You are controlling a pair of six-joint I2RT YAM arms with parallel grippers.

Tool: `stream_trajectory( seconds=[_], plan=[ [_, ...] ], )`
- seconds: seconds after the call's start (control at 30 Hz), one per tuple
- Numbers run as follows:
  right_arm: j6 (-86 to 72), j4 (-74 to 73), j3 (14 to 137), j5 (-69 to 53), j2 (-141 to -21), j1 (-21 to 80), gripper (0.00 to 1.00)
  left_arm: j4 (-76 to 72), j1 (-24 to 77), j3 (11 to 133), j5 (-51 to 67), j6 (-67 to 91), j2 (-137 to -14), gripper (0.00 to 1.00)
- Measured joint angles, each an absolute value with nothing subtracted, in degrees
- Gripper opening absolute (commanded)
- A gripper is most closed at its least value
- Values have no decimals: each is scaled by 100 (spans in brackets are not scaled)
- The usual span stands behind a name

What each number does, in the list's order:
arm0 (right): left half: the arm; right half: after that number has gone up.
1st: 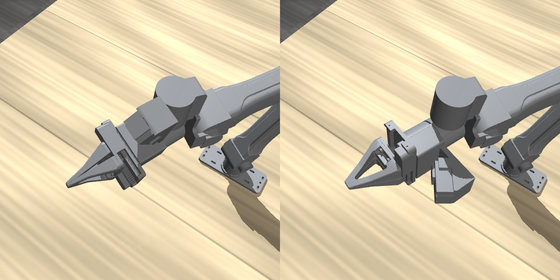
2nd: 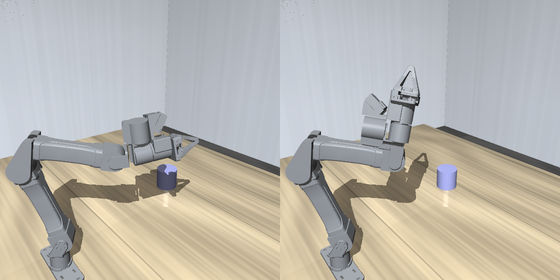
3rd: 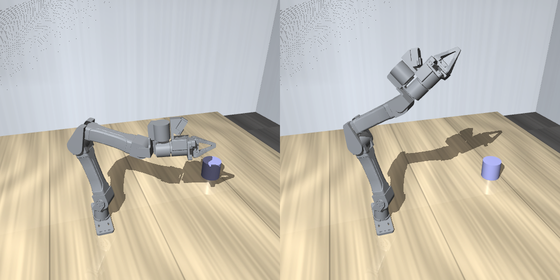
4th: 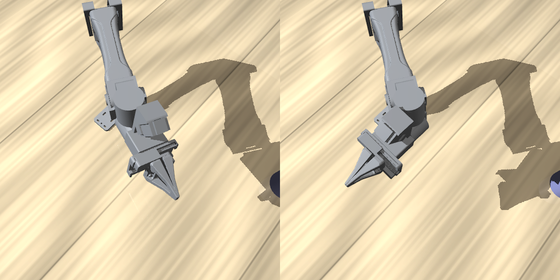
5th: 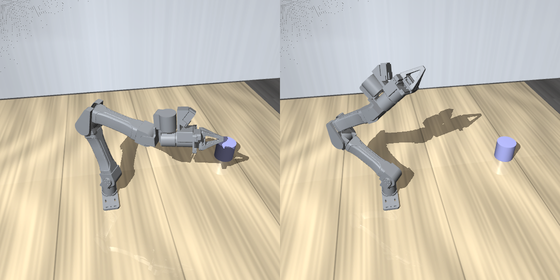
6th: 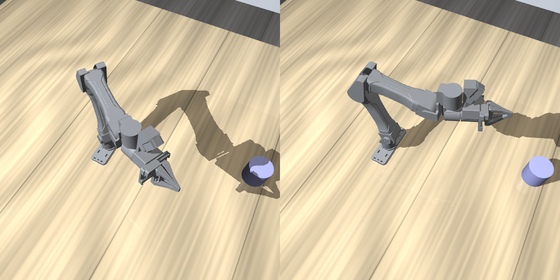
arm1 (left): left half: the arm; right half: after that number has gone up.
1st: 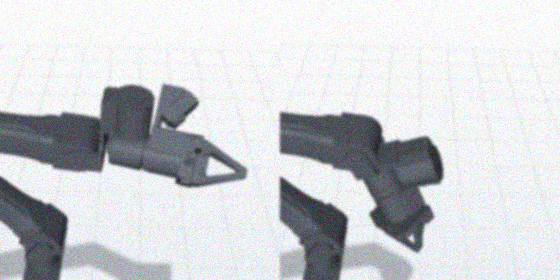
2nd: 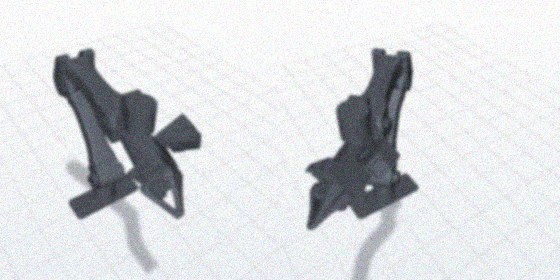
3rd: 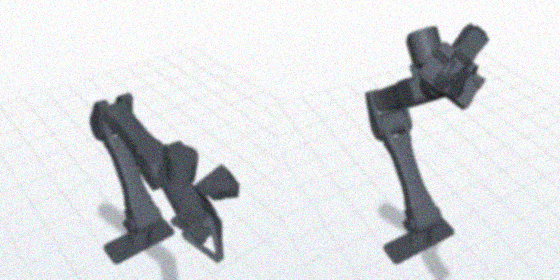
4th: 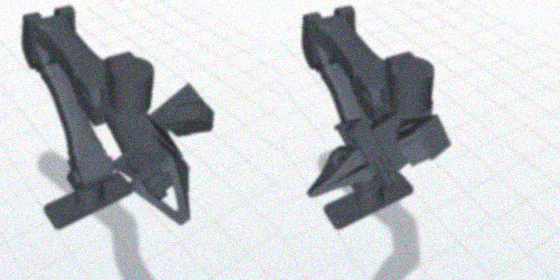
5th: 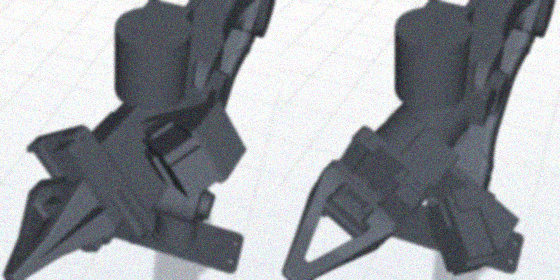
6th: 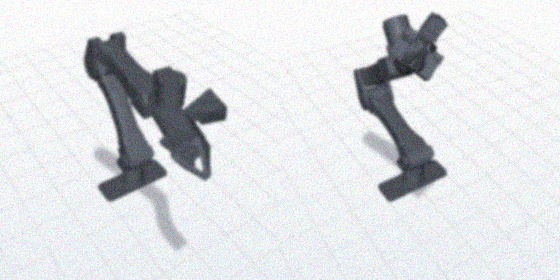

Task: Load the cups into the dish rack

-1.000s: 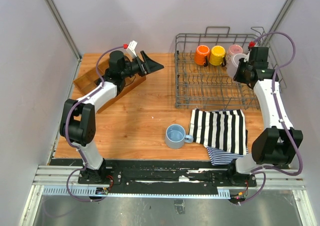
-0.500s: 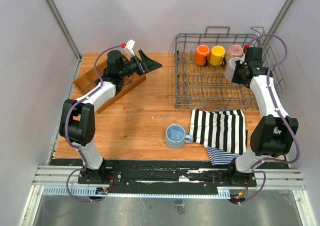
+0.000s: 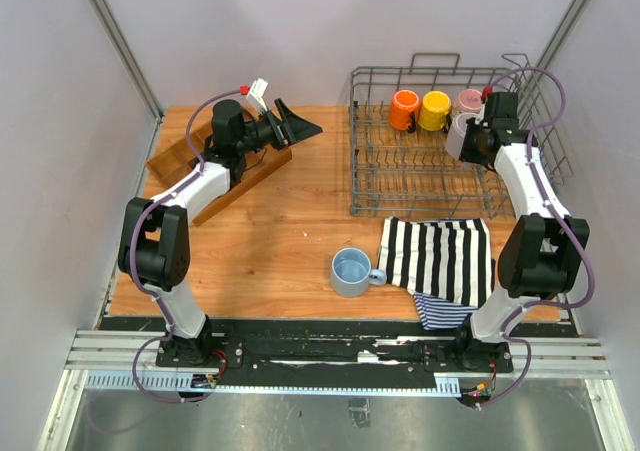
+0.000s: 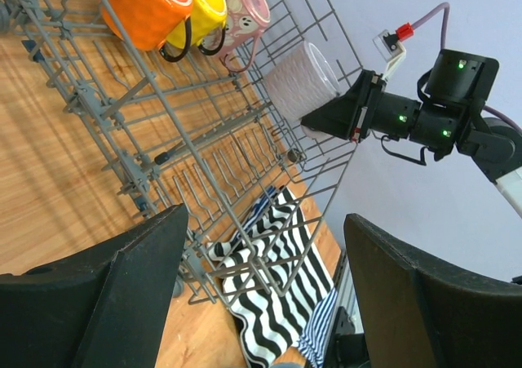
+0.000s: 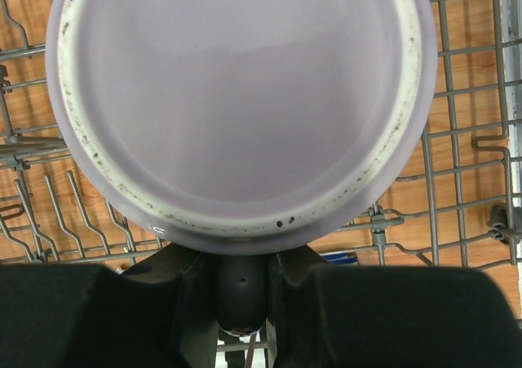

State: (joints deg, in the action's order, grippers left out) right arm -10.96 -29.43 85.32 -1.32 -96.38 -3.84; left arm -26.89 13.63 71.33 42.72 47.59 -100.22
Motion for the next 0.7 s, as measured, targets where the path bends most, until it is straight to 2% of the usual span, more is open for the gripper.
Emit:
stream_trajectory(
  seconds=[0.7],
  plan=[
    [-1081,-2851,8593,-200,-9990,-279,1,-2674,1288,7004,4254,4689,-10022,82]
  ],
)
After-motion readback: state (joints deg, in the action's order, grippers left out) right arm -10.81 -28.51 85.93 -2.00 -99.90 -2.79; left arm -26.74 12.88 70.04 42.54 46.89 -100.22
